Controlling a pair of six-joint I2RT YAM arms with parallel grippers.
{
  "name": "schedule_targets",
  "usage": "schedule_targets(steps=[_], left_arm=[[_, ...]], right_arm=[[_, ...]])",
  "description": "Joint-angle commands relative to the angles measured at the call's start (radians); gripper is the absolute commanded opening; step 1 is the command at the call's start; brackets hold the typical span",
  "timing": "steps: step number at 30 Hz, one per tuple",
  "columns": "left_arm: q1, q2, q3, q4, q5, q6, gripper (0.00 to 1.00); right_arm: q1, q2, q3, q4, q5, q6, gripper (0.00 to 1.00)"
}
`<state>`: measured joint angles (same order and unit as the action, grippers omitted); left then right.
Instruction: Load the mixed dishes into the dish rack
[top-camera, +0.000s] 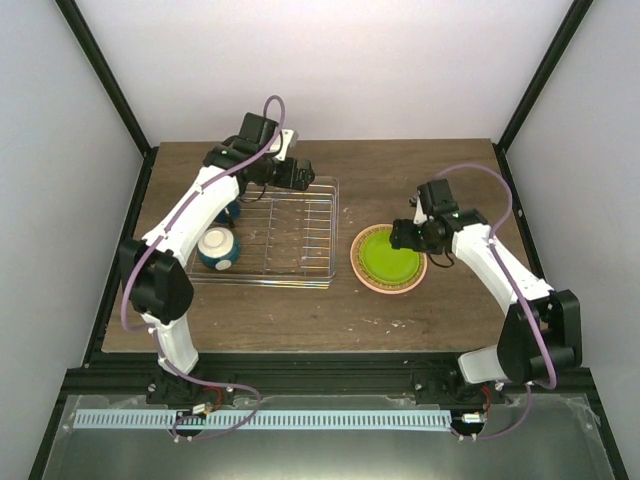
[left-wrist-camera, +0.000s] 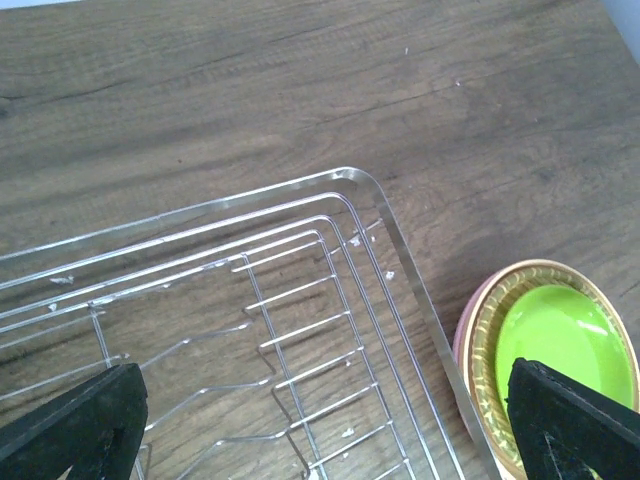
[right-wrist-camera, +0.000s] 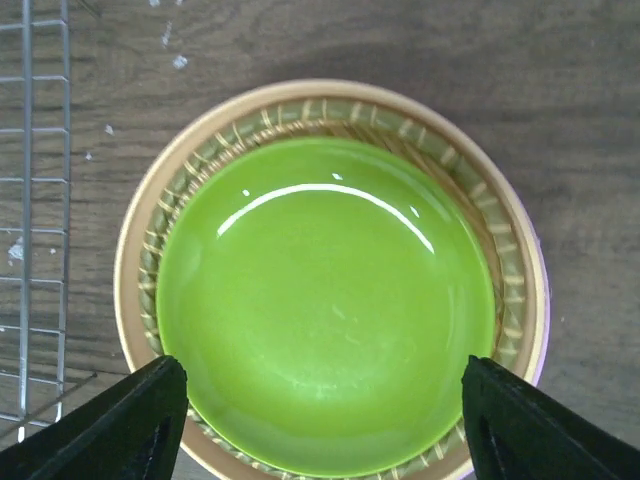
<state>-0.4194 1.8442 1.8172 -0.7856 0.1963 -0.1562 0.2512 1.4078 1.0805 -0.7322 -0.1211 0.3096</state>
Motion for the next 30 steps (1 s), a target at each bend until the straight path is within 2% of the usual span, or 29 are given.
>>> schedule_targets(steps=[1,13,22,30], left_arm=[[-0.004,-0.047,-0.037,0.051,0.047,-0.003,1.0],[-0.005,-0.037,-0.046,0.04,0.042,0.015,1.0],[-0.005,-0.012,-0.021,0.027,0.031,0.019,1.0],[-0.004,0.015,0.003,0.015,0.032,0.02,1.0]], right_arm=[[0.002,-0.051,-0.077,0.019,0.013,0.072,0.75],[0.001,0.022,-0.176,0.121,0.047,0.127,0.73],[0.002,0.11,-0.134,0.125,0.066,0.122,0.74],[-0.001,0.089,-0.099,0.071,0.117,0.11,0.81]])
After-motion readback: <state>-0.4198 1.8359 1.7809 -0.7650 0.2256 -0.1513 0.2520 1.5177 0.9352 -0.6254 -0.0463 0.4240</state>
